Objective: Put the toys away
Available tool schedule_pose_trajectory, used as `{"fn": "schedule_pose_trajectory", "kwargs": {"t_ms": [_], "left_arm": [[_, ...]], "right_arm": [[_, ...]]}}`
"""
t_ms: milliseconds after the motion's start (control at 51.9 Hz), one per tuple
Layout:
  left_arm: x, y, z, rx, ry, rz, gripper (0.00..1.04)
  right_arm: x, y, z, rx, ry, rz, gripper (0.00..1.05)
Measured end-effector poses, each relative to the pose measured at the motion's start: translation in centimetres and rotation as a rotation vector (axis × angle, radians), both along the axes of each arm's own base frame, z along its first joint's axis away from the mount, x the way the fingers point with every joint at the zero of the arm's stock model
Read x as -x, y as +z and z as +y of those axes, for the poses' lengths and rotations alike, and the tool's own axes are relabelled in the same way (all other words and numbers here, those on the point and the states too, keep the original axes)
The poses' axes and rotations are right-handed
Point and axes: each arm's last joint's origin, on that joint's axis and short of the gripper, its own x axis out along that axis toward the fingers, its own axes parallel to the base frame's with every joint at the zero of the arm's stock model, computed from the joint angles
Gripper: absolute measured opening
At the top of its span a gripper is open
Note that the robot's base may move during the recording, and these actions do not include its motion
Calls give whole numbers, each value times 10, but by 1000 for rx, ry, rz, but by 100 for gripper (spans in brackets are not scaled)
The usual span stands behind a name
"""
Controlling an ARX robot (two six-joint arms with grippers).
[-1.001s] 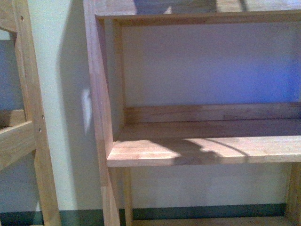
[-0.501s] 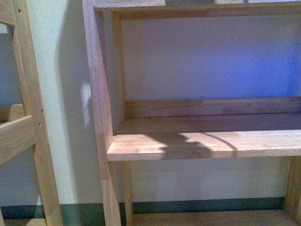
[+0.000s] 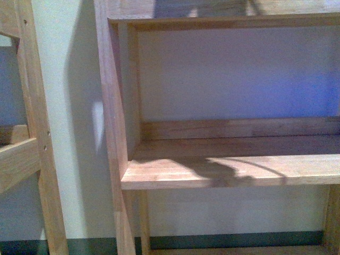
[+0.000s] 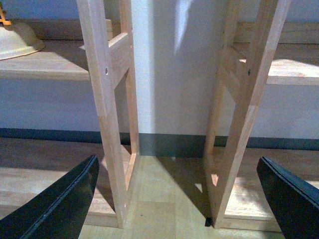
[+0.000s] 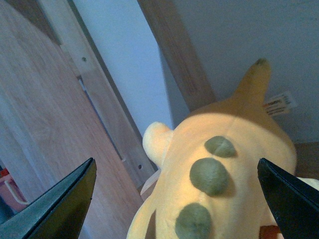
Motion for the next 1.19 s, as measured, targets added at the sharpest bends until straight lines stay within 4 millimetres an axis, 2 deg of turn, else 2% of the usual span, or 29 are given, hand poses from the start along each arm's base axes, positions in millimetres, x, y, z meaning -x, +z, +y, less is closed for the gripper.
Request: {"fn": "schedule_pose_trajectory", "kwargs": {"t_ms": [212,366,539,693,790,886,982,1117,1194], "left_arm": [[0,0,0,0,0,0,98],[0,0,0,0,0,0,98],[0,0,0,0,0,0,98],[0,0,0,0,0,0,98],[0,0,0,0,0,0,98],[0,0,0,0,0,0,98],[0,0,0,0,0,0,98],[0,0,0,0,0,0,98],[0,0,0,0,0,0,98]], "right_arm": [[25,-2,-31,-1,-69,4,98],[57,-11,-54,59,-167,16,98],[102,-22,-73,147,-257,-2,98],[147,-42,-87,247,-360,-40,98],[177,-69,-94,310,-425,-57,98],[198,-94,-100,336,-440,-47,98],[222,-136,-105,356,-441,4,98],[246,-181,-108,372,-440,70,98],[258,-201,-107,420,-542,178,89]]}}
